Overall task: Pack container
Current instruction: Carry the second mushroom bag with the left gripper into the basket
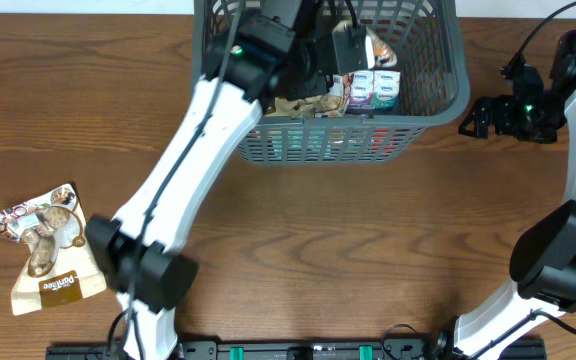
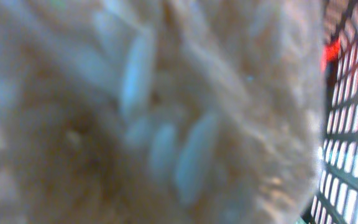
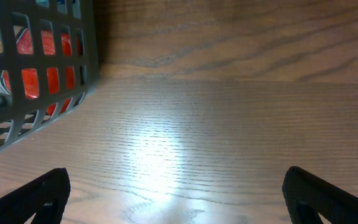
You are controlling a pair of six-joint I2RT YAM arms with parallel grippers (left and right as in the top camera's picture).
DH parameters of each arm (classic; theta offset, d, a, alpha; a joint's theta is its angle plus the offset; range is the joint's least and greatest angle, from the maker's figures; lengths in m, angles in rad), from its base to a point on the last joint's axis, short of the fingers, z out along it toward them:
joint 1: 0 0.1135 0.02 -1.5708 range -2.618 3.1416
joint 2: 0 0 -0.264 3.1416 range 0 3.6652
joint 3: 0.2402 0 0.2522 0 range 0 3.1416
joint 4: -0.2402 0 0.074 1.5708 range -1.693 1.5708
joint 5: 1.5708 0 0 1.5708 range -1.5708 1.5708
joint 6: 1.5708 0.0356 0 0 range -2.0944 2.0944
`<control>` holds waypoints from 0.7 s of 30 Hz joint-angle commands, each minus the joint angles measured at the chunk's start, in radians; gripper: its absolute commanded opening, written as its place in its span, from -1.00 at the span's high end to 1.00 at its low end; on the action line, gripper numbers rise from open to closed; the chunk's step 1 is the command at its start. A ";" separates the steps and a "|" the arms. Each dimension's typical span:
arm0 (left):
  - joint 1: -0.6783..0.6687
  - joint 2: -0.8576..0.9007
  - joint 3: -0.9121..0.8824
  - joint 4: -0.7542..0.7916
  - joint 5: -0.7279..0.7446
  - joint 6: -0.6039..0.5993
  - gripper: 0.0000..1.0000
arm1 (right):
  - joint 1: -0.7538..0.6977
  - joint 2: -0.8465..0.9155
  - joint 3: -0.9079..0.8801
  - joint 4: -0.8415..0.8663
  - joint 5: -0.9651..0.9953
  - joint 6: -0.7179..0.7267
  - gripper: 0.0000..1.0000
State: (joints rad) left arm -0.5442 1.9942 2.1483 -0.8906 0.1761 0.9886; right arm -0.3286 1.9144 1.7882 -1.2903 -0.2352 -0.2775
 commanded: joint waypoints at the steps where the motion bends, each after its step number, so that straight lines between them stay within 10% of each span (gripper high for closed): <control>1: 0.011 0.076 0.003 -0.020 -0.001 0.053 0.89 | 0.003 -0.005 -0.003 -0.005 -0.008 -0.015 -0.99; 10: 0.035 0.210 0.000 -0.107 0.000 0.031 0.87 | 0.003 -0.005 -0.003 -0.010 -0.008 -0.015 -0.98; 12: 0.039 0.211 0.000 -0.107 -0.001 0.031 0.44 | 0.003 -0.005 -0.003 -0.011 -0.008 -0.015 -0.99; 15: 0.040 0.197 0.001 -0.108 -0.012 0.031 -0.83 | 0.003 -0.005 -0.003 -0.012 -0.008 -0.015 -0.98; 21: 0.040 0.086 0.003 -0.103 -0.078 0.013 -0.97 | 0.003 -0.005 -0.003 -0.011 -0.009 -0.015 -0.98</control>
State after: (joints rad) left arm -0.5095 2.1830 2.1395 -0.9920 0.1505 1.0176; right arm -0.3286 1.9144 1.7882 -1.2999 -0.2348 -0.2798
